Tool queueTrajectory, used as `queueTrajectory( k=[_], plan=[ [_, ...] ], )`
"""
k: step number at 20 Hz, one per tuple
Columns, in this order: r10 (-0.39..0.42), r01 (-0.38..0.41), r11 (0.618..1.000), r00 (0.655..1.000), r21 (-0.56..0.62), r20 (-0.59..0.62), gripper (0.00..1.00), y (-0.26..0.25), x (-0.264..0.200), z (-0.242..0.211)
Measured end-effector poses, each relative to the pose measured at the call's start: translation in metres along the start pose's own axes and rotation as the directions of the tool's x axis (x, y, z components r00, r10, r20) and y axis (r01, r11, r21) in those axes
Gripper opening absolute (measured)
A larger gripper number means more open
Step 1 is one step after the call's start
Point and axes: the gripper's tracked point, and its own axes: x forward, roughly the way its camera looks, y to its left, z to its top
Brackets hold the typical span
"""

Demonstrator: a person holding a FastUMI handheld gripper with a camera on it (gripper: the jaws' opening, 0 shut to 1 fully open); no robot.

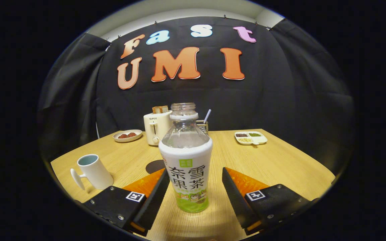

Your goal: Take the bottle from table, then pour the juice into the cup, finally place the bottle on the coaster

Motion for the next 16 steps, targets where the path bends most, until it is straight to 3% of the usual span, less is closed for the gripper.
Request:
queueTrajectory(
  k=[4,9,16],
  plan=[
    [-0.003,0.003,1.000,0.999,0.007,-0.046,0.89,0.001,0.009,-0.016],
    [-0.010,0.011,1.000,0.999,0.014,-0.045,0.68,0.007,0.011,-0.018],
    [0.018,-0.019,0.992,1.000,-0.122,-0.005,0.64,0.030,0.007,-0.001]
  ],
)
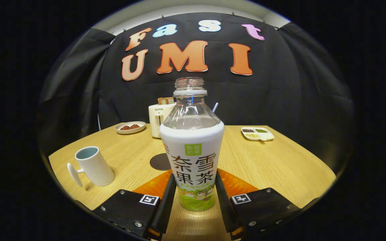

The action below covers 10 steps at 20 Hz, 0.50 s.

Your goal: Take the bottle from table, then pour the juice into the cup, finally place the bottle on the coaster

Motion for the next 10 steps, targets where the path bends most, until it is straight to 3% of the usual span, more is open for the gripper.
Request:
queueTrajectory(
  k=[4,10],
  plan=[
    [-0.023,0.036,0.979,0.998,-0.200,0.066,0.64,0.013,-0.001,0.024],
    [-0.039,0.102,0.866,0.990,-0.490,0.137,0.64,0.033,0.003,0.043]
  ],
)
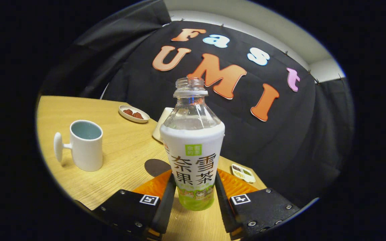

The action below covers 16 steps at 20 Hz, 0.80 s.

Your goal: Take the bottle from table, then pour the juice into the cup, finally place the bottle on the coaster

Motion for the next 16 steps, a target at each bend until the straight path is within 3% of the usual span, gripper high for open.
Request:
queueTrajectory(
  k=[5,11,16],
  plan=[
    [-0.021,0.025,0.982,0.999,-0.185,0.026,0.63,0.004,0.006,0.014],
    [-0.005,0.027,0.933,0.998,-0.359,0.062,0.63,0.019,0.012,0.028],
    [0.004,0.054,0.852,0.994,-0.520,0.110,0.63,0.030,0.007,0.039]
  ],
)
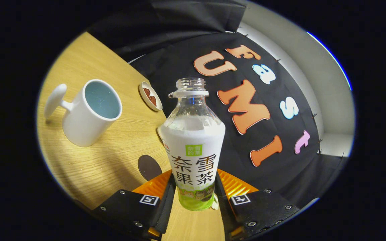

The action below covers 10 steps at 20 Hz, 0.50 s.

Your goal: Take the bottle from table, then pour the juice into the cup, finally place the bottle on the coaster

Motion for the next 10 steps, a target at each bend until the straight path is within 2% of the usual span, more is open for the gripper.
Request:
queueTrajectory(
  k=[3,10],
  plan=[
    [-0.030,0.032,0.997,0.999,-0.070,0.034,0.63,0.001,-0.001,0.007],
    [0.011,-0.002,0.973,0.999,-0.231,0.034,0.63,0.011,0.013,0.012]
  ],
)
